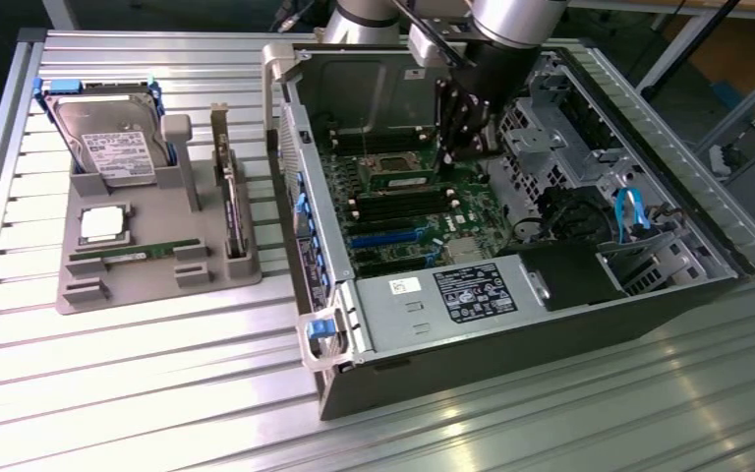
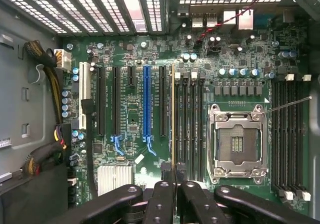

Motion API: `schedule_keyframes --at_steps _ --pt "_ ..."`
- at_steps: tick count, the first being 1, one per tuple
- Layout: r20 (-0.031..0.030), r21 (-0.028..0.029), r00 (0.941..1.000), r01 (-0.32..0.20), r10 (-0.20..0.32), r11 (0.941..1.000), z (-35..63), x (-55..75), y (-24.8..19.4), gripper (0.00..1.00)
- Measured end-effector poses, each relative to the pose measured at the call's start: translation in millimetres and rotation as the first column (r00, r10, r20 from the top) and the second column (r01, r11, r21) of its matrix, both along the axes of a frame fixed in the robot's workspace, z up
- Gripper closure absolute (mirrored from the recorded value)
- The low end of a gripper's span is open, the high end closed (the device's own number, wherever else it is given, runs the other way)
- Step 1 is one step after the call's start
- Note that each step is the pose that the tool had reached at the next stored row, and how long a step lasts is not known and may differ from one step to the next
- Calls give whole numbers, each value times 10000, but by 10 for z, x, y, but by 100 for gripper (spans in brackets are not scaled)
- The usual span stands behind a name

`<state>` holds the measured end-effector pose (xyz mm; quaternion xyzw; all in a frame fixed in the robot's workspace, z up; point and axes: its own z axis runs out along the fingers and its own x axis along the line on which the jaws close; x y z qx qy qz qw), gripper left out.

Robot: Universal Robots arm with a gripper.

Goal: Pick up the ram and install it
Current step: 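Insert the ram into the slot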

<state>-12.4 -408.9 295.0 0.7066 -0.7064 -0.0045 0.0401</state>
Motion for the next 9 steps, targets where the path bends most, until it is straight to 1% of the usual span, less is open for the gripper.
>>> schedule_keyframes --at_steps 2,9 --pt "0 -31 10000 0 0 10000 -37 0 0 88" --pt "0 -79 10000 0 0 10000 -98 0 0 88"
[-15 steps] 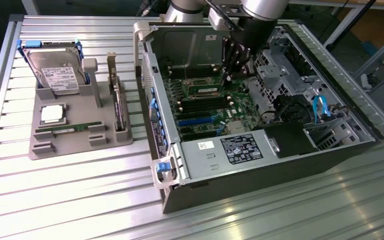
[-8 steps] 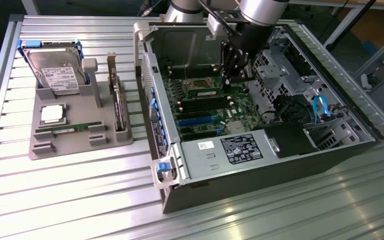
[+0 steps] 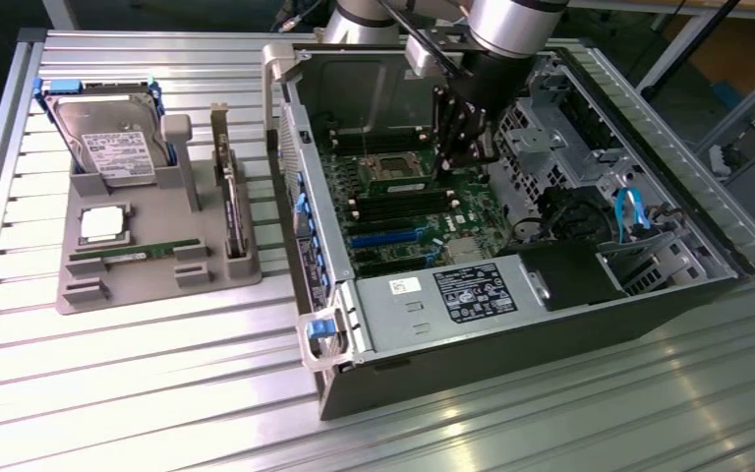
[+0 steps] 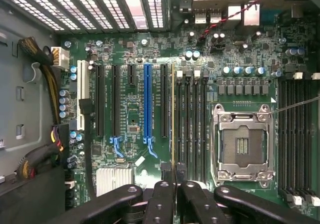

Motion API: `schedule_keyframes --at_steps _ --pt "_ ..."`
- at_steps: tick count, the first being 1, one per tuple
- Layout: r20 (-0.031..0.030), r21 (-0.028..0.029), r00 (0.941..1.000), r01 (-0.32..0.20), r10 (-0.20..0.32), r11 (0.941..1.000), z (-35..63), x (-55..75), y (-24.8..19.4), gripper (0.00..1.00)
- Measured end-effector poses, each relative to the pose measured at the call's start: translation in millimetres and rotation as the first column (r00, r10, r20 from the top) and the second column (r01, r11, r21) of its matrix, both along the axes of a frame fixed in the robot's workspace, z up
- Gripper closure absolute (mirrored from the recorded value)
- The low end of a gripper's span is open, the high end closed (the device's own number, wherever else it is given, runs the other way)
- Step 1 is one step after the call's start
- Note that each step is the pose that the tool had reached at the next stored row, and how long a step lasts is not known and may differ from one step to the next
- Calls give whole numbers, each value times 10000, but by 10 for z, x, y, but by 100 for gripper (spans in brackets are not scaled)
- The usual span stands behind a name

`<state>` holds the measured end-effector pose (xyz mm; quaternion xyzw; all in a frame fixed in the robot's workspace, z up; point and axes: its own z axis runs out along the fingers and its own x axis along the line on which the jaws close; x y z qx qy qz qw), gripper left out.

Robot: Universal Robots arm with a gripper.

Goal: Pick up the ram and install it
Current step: 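Insert the ram into the slot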

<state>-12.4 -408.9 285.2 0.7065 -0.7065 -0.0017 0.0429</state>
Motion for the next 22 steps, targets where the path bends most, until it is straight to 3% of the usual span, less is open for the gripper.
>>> schedule_keyframes --at_steps 12,16,19,22 --pt "0 -13 10000 1 -1 10000 -26 0 8 88" --pt "0 -15 10000 0 0 10000 -26 0 54 88" --pt "1 -15 10000 0 0 10000 -27 0 111 88" --pt "1 -16 10000 -1 1 10000 -27 1 129 88"
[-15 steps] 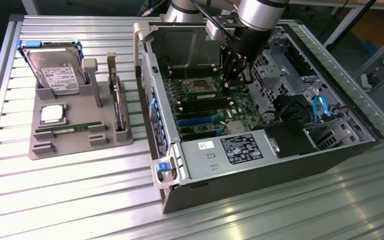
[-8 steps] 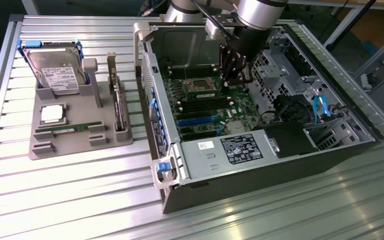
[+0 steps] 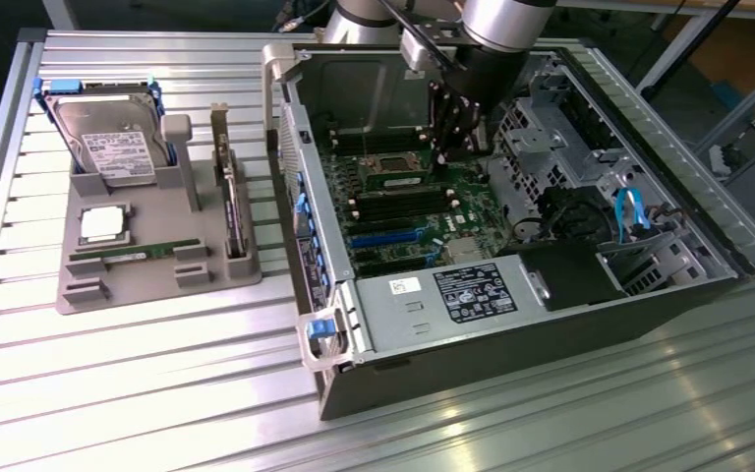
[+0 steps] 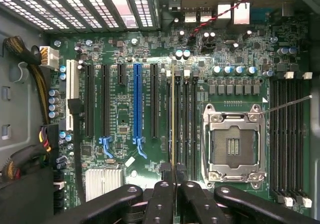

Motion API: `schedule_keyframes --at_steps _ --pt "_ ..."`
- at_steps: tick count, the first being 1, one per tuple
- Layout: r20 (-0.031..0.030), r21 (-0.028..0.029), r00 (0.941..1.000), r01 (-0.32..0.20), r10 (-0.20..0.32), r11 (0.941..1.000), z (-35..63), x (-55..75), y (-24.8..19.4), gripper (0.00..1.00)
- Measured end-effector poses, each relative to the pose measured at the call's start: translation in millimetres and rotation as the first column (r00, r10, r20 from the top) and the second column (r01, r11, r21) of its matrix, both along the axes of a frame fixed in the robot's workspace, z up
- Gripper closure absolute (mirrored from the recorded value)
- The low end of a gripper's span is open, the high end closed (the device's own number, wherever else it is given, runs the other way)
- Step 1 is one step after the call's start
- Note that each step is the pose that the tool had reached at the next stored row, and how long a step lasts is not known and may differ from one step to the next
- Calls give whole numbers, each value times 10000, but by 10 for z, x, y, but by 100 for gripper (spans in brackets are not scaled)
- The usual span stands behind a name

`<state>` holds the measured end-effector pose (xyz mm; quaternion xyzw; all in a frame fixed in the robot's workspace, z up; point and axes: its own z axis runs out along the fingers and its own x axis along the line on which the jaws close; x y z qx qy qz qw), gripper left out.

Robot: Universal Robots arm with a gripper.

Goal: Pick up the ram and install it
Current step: 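Insert the ram into the slot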

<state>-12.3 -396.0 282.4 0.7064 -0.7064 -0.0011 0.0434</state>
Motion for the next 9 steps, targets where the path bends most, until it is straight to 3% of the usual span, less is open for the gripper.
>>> schedule_keyframes --at_steps 9 --pt "0 -2 10000 0 0 10000 -53 0 0 88"
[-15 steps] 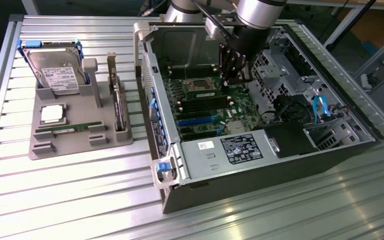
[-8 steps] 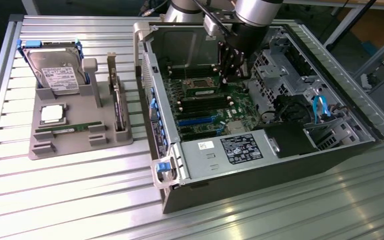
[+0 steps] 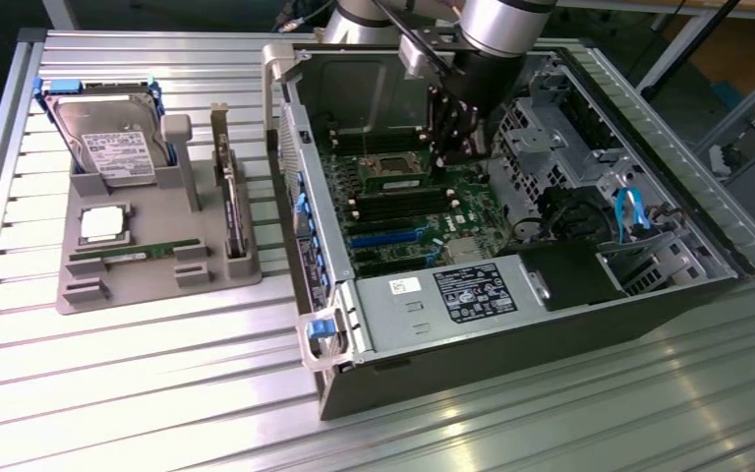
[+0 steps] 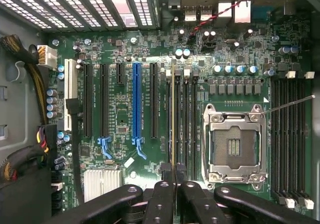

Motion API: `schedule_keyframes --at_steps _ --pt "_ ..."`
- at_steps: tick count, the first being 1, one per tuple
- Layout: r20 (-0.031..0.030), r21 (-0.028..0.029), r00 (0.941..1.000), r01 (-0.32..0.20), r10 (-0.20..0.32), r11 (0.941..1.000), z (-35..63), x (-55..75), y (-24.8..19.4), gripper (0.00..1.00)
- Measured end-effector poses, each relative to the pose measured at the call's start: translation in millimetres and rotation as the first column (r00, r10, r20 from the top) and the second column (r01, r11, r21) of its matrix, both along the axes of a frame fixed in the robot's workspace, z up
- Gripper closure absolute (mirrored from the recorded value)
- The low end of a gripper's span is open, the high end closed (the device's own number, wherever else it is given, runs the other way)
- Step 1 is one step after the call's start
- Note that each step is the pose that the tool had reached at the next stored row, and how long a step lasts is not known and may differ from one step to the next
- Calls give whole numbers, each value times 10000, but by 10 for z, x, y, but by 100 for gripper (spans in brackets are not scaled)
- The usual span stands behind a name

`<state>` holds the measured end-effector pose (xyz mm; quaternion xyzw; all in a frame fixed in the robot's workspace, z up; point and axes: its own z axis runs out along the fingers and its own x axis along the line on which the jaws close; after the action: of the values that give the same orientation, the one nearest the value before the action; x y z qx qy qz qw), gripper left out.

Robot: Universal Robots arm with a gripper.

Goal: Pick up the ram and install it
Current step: 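Insert the ram into the slot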

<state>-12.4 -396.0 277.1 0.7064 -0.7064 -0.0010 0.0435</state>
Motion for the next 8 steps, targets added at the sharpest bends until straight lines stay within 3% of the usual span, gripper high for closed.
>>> schedule_keyframes --at_steps 8 --pt "0 -11 10000 1 -1 10000 -95 0 0 88"
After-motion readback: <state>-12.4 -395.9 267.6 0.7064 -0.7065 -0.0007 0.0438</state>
